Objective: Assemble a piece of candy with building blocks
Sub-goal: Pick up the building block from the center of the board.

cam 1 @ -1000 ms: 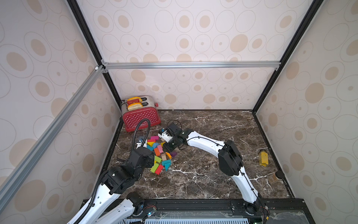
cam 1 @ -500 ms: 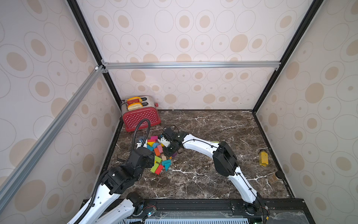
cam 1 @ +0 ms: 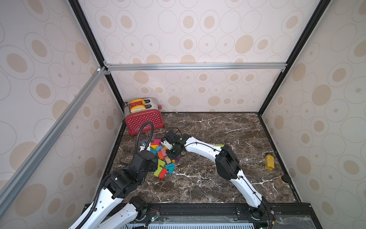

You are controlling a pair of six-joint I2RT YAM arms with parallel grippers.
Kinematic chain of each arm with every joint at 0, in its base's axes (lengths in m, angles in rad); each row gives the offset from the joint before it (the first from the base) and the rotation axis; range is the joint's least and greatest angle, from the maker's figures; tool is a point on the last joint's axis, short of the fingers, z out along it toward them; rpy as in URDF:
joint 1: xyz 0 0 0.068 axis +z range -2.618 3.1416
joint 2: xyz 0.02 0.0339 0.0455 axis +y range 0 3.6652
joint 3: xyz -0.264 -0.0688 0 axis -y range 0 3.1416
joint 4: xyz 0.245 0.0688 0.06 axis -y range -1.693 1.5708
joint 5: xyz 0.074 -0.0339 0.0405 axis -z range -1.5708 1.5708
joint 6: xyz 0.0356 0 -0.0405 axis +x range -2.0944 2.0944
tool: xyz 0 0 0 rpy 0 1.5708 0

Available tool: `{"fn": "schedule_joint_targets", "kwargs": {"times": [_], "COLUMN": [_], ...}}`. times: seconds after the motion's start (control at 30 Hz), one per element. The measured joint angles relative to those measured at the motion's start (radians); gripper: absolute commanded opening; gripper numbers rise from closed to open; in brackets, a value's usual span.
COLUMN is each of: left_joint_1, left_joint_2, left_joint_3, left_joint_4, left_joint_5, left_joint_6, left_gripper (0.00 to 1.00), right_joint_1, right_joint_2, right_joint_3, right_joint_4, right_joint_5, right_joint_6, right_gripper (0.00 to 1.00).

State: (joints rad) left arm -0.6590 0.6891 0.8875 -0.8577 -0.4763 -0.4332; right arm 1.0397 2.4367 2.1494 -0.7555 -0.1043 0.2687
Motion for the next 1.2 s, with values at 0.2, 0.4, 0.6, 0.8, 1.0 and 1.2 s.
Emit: {"fn": "schedule_joint_targets", "kwargs": {"times": [0.2, 0.4, 0.6, 0.8, 1.0, 1.2], "left_joint_1": [0.0, 0.0, 0.0, 0.0, 0.0, 0.0], "left_joint_2": [0.003, 0.007, 0.007, 0.007, 0.006, 0.006], "left_joint_3": [0.0, 0.0, 0.0, 0.0, -0.001, -0.001], "left_joint_4": [0.0, 0.0, 0.0, 0.0, 0.001, 0.001], "left_joint_5": [0.003, 0.005, 0.008, 0.008, 0.007, 0.007], "left_joint_6": [0.001, 0.002, 0.003, 0.003, 0.003, 0.003], "left_gripper": [0.7, 0.7, 0.7, 0.7, 0.7, 0.71], "right_joint_1": [0.003, 0.002, 0.003, 0.003, 0.003, 0.003], "right_joint_2": [0.008, 0.008, 0.008, 0.008, 0.008, -0.027], "right_joint_3": [0.019, 0.012, -0.023, -0.028, -0.028, -0.06], "right_joint_4": [-0.021, -0.031, -0.044, -0.045, -0.037, -0.011], "right_joint_5": [0.031, 0.054, 0.05, 0.033, 0.028, 0.033], "right_joint_6": [-0.001, 0.0, 0.0, 0.0, -0.006, -0.008], "right_gripper": [0.3, 0.3, 0.3, 0.22, 0.15, 0.14]}}
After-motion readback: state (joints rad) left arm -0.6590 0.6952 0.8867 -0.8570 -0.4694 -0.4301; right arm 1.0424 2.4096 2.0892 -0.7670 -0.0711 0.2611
